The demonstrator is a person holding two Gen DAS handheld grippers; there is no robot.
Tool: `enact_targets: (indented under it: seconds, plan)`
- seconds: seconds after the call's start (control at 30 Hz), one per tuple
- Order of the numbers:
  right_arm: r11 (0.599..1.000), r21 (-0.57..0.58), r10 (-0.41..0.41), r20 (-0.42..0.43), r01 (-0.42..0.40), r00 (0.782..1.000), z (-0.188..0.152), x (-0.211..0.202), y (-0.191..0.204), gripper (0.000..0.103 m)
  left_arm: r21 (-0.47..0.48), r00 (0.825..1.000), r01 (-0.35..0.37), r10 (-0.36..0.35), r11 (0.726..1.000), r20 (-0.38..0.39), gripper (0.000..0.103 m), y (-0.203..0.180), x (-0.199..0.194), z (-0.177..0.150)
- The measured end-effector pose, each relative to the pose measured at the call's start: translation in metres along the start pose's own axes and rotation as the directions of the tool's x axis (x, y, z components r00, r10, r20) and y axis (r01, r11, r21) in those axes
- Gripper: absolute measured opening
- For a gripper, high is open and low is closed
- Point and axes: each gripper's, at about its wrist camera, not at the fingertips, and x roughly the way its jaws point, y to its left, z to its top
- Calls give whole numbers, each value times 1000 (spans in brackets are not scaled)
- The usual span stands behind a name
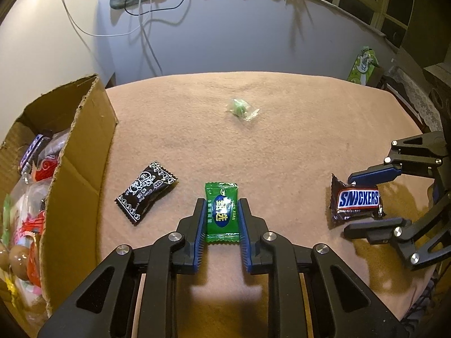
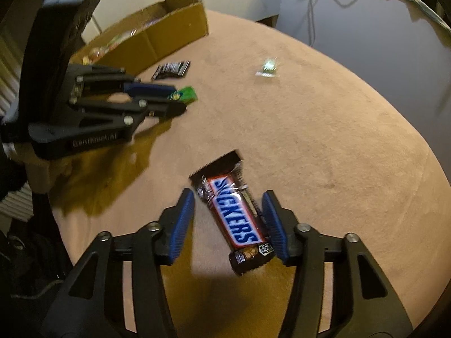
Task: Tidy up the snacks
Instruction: 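Close the right gripper on the Snickers bar while the left closes on the green packet, then carry the Snickers bar and green packet into the box and open both grippers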
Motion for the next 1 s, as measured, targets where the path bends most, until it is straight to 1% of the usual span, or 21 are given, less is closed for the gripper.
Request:
enact_targets:
  seconds: [0.07,0.13,0.2,0.23,0.27,0.3,0.53,0.67,0.83,1.0]
  plan:
    - [999,-33,-23,-9,23,1000,-1,0,4,54,0,1000,0,0,1000,1,19,-1,0,-1]
    - [998,-39,-41,-9,41,999,-2,0,6,51,1,1000,1,-1,1000,3,19,-2,-1,-2]
    - [998,-30,-57,-1,57,998,-1,0,6,41,1,1000,4,-4,1000,4,19,-3,-2,-2]
    - [998,-21,-61,2,61,998,-2,0,5,38,2,1000,7,-7,1000,5,19,-3,-2,-2]
    - [998,-5,-69,7,69,998,-2,-1,3,32,3,1000,8,-8,1000,6,19,-3,-3,-2]
    - [997,4,-71,10,71,997,-2,-2,1,31,3,1000,9,-9,1000,8,19,-4,-4,-3]
    - [995,45,-96,39,94,995,-5,-11,3,30,0,999,21,-21,1000,31,19,-4,-16,-4]
    - [993,62,-104,72,99,992,-4,-27,8,29,-1,998,26,-26,1000,57,19,-4,-30,-4]
    - [992,59,-114,100,109,988,5,-40,21,29,-6,995,29,-28,1000,98,19,1,-51,-3]
    - [993,38,-113,122,109,986,22,-49,41,29,-18,992,18,-16,1000,127,19,13,-69,-6]
